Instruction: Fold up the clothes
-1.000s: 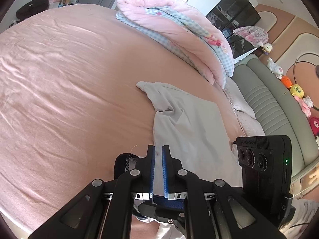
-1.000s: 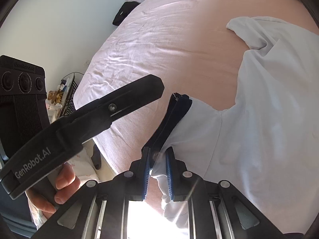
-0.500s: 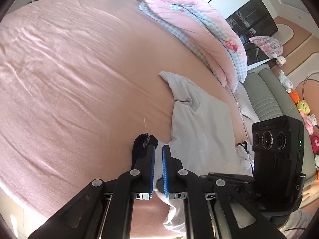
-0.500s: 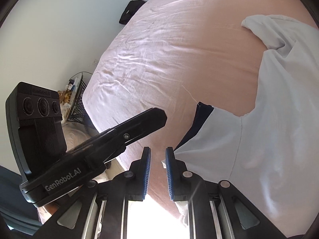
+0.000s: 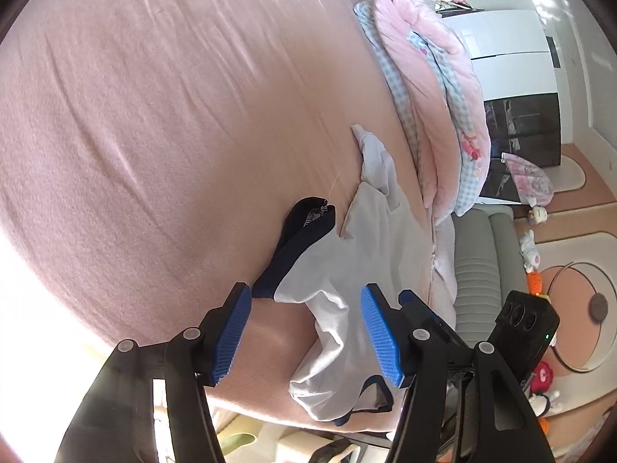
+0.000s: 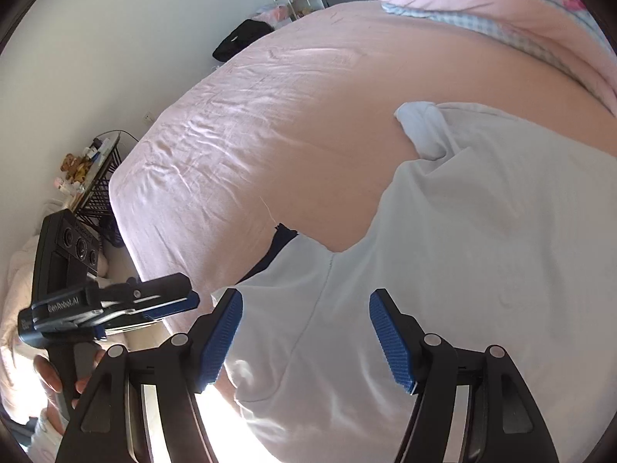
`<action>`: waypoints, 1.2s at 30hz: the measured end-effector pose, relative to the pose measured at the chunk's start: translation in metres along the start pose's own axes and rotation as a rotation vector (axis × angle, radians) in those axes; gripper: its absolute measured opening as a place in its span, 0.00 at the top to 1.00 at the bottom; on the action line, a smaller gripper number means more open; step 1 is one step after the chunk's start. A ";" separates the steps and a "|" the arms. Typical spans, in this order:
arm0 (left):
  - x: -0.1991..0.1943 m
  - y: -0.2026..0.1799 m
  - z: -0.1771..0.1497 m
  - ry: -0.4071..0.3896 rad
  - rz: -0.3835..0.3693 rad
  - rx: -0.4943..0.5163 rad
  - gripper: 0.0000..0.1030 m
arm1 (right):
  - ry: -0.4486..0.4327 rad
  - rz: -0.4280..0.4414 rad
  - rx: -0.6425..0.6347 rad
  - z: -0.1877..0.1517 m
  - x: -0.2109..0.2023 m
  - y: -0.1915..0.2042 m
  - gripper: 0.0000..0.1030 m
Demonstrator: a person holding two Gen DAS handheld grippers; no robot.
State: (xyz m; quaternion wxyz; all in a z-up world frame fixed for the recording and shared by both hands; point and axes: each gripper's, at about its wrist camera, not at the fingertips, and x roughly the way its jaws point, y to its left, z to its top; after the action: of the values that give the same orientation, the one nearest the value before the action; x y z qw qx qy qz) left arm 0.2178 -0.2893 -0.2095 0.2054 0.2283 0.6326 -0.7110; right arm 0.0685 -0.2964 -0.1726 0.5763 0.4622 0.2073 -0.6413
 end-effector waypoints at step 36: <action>0.045 0.008 0.001 0.082 -0.109 -0.082 0.49 | 0.013 -0.260 -0.408 -0.107 -0.007 0.063 0.34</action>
State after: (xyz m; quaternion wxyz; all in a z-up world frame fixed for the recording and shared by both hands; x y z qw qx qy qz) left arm 0.1860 -0.2911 -0.2421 0.1493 0.2139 0.6807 -0.6846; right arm 0.1637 -0.2229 -0.2016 0.5691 0.3100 0.3941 -0.6517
